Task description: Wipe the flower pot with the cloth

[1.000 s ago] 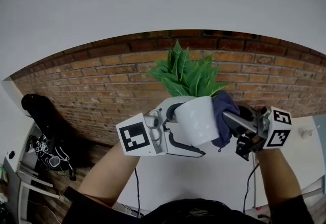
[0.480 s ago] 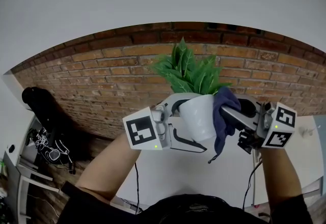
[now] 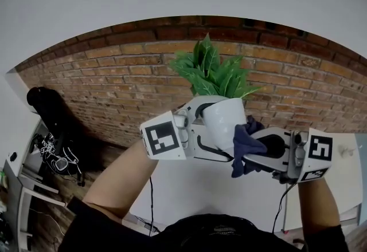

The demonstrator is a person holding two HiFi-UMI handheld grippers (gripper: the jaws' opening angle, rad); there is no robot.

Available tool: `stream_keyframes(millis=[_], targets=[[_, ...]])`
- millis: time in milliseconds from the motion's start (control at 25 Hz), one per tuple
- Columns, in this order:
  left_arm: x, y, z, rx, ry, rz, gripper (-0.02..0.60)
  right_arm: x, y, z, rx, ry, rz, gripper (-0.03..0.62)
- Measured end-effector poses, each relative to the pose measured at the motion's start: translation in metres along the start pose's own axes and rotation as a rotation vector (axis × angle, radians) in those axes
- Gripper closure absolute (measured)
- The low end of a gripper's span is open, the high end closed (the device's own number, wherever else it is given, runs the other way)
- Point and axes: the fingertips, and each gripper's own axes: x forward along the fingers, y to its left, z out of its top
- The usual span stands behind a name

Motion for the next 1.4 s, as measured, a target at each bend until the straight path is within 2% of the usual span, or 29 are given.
stream_keyframes(millis=[40,120,200,280,360,440,560,760,960,1040,1200,1400], targets=[[-0.001,0.001,0.002,-0.012,-0.010,0.002,0.054,-0.002,0.000,0.005,0.008,-0.022,0.003,0.537],[-0.002,0.001,0.007,-0.020,-0.029,-0.007,0.054,-0.013,-0.014,0.023,0.055,-0.128,-0.029,0.537],[-0.005,-0.001,0.013,-0.013,-0.059,-0.025,0.054,-0.030,-0.044,0.043,0.138,-0.275,-0.111,0.537],[-0.008,-0.001,0.022,-0.020,-0.101,-0.032,0.054,-0.038,-0.072,0.047,0.222,-0.363,-0.183,0.537],[-0.010,-0.002,0.029,-0.014,-0.114,-0.033,0.054,-0.035,-0.080,0.039,0.283,-0.386,-0.183,0.537],[-0.010,-0.004,0.029,0.016,-0.093,-0.036,0.054,-0.034,-0.075,0.031,0.331,-0.412,-0.146,0.537],[-0.009,-0.005,0.024,0.020,-0.074,-0.031,0.054,-0.037,-0.065,0.020,0.358,-0.417,-0.105,0.537],[-0.011,-0.002,0.020,-0.036,-0.082,-0.001,0.054,-0.037,-0.041,0.005,0.366,-0.372,-0.044,0.537],[-0.027,0.018,0.020,-0.100,-0.126,0.052,0.054,-0.017,-0.013,-0.011,0.304,-0.228,0.025,0.537],[-0.030,0.018,0.018,-0.094,-0.130,0.062,0.054,-0.022,-0.012,-0.015,0.323,-0.259,0.015,0.537],[-0.036,0.003,0.000,-0.095,-0.072,0.081,0.054,-0.056,-0.034,-0.019,0.386,-0.371,-0.117,0.537],[-0.057,-0.016,-0.028,-0.080,0.039,0.146,0.054,-0.105,-0.071,-0.044,0.374,-0.317,-0.434,0.537]])
